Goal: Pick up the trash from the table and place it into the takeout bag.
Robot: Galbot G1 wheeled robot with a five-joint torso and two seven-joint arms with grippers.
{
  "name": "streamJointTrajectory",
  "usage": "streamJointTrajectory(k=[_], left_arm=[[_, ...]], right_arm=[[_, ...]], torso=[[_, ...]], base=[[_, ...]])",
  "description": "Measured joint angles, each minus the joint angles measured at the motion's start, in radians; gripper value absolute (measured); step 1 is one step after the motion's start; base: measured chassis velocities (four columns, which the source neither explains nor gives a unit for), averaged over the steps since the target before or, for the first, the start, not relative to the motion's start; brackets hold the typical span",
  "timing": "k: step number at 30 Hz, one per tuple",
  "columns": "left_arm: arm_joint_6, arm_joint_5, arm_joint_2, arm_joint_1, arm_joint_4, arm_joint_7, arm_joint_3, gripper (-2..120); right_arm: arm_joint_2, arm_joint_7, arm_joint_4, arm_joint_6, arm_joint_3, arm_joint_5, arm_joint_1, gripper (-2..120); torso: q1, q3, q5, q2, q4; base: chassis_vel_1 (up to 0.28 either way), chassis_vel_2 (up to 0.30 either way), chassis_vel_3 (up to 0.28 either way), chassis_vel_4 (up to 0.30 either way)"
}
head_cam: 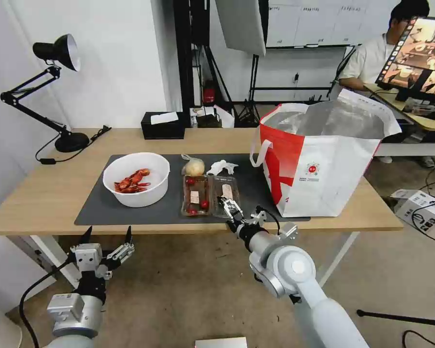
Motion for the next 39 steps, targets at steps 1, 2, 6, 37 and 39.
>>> streamJointTrajectory(k=[1,2,6,37,39], left_arm=[[0.000,0.000,0.000,0.000,0.000,0.000,0.000,100],[0.000,0.000,0.000,0.000,0.000,0.000,0.000,100],[0.000,-0.001,0.000,0.002,0.000,-0.001,-0.002,100],[-0.004,-0.001,-0.001,0.009,-0.004,-0.002,-0.004,100],[-0.004,-0.001,-0.002,0.009,-0.004,-0.002,-0.004,100]], right_arm=[[0.002,0.000,-0.003,0.000,0.000,-0.001,0.001,100],[0.003,0.000,-0.005,0.000,-0.001,-0.002,0.001,100],[0.007,0.000,-0.014,-0.001,-0.002,-0.002,0.005,100],[0.037,0.012,-0.047,-0.001,-0.012,-0.007,0.031,100],[0.039,0.013,-0.049,-0.001,-0.013,-0.007,0.036,100]], torso=[[0.000,0.000,0.0000,0.000,0.0000],[0.000,0.000,0.0000,0.000,0.0001],[0.000,0.000,0.0000,0.000,0.0000],[0.000,0.000,0.0000,0.000,0.0000],[0.000,0.000,0.0000,0.000,0.0001]], base=[[0.000,0.000,0.000,0.000],[0.000,0.000,0.000,0.000],[0.000,0.000,0.000,0.000],[0.000,0.000,0.000,0.000],[0.000,0.000,0.000,0.000]])
